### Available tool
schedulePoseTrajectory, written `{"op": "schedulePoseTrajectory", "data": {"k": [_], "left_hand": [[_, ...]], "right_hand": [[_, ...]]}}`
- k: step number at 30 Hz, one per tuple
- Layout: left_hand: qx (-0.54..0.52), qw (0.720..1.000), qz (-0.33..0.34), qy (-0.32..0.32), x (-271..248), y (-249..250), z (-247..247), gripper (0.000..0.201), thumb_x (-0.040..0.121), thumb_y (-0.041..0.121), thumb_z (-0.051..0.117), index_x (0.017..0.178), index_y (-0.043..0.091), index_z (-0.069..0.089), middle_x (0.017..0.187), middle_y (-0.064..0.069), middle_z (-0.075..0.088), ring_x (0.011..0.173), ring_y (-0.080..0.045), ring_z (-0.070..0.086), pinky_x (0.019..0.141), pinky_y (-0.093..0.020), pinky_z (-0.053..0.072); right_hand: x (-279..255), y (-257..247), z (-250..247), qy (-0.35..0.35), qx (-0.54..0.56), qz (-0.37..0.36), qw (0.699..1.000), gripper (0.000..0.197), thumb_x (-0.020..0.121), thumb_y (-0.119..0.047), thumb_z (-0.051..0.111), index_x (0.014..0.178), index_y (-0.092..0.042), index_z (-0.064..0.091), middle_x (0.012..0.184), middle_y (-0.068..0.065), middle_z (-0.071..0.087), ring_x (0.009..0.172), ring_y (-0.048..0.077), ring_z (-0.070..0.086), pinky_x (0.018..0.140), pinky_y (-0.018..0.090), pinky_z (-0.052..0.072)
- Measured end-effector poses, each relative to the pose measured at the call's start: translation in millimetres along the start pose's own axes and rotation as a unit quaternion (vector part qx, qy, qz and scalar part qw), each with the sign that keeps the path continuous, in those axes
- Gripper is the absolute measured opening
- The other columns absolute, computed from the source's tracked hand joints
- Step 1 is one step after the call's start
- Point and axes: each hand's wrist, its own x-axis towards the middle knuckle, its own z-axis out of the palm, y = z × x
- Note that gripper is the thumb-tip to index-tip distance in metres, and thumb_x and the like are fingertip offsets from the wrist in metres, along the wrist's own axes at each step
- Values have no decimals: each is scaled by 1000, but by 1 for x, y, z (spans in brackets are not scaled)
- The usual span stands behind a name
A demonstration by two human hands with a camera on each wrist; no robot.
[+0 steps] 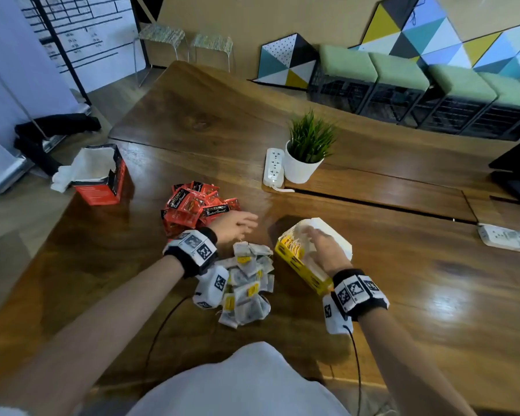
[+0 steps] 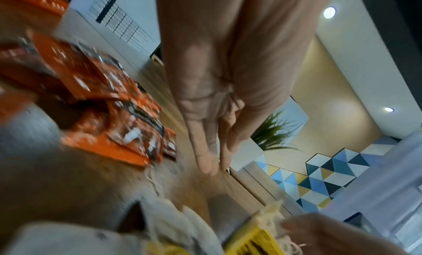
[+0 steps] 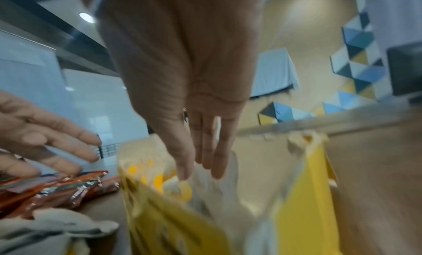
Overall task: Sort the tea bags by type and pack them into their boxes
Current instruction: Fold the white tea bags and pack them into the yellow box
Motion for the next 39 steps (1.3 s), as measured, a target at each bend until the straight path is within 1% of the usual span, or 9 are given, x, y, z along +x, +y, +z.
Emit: {"op": "schedulePoseTrajectory", "data": {"k": [3,5,8,13,22,31,34,36,39], "left_hand": [[45,998,-6,44,-26,-20,-16,34,95,-5,37,124,4,52,121,-17,61,95,-18,61,72,-17,49],[108,993,-12,45,-41,-29,-13,27,94,-1,42,114,6,58,113,-14,65,89,-14,61,70,-16,47],[216,976,-3,1,-54,-32,8,19,91,12,56,109,9,63,114,-7,65,96,-11,59,74,-13,42],[355,933,20,-53,-59,-48,44,39,87,16,59,124,8,49,126,-10,49,118,-24,47,93,-29,38],[395,918,34,-11,-54,-53,50,45,87,3,51,130,10,39,135,-8,33,125,-25,35,99,-42,41],[368,925,62,65,-52,-48,54,27,92,13,47,118,15,50,125,-3,51,119,-21,45,87,-36,43],[286,948,87,110,-58,-44,43,22,91,13,49,111,14,59,113,-4,60,108,-21,56,86,-37,46],[237,957,102,129,-62,-39,36,20,90,13,55,108,12,62,109,-5,65,104,-21,59,87,-37,47],[192,966,87,152,-68,-27,26,21,90,17,58,109,9,62,110,-2,65,104,-15,58,85,-23,43]], "right_hand": [[-20,-23,-6,115,-5,-68,991,35,89,-1,47,120,-14,51,119,8,57,104,28,58,81,37,47],[-32,-42,3,74,25,-120,990,27,91,-7,49,116,-13,55,116,8,60,102,27,57,82,35,44],[-43,-60,32,-33,7,-177,984,41,86,-18,62,125,-12,50,126,9,52,115,27,52,92,34,43],[-38,-69,59,-62,-82,-211,972,71,79,-29,70,138,-21,33,142,8,30,132,23,27,99,34,41],[-25,-56,83,36,42,-205,977,29,80,-5,64,109,-6,61,117,15,59,108,32,56,86,44,51],[-24,-59,64,32,215,-87,972,10,84,-4,61,91,-7,66,97,9,64,77,11,52,63,4,36],[-26,-63,54,8,285,-81,955,14,79,-3,68,80,-16,63,92,6,60,74,9,52,64,10,43],[-26,-67,44,10,333,-73,940,24,75,-5,73,71,-23,59,88,6,60,76,15,55,69,26,51],[-27,-73,25,40,351,-67,933,26,77,-8,73,69,-27,57,83,1,63,77,15,56,75,36,50]]}}
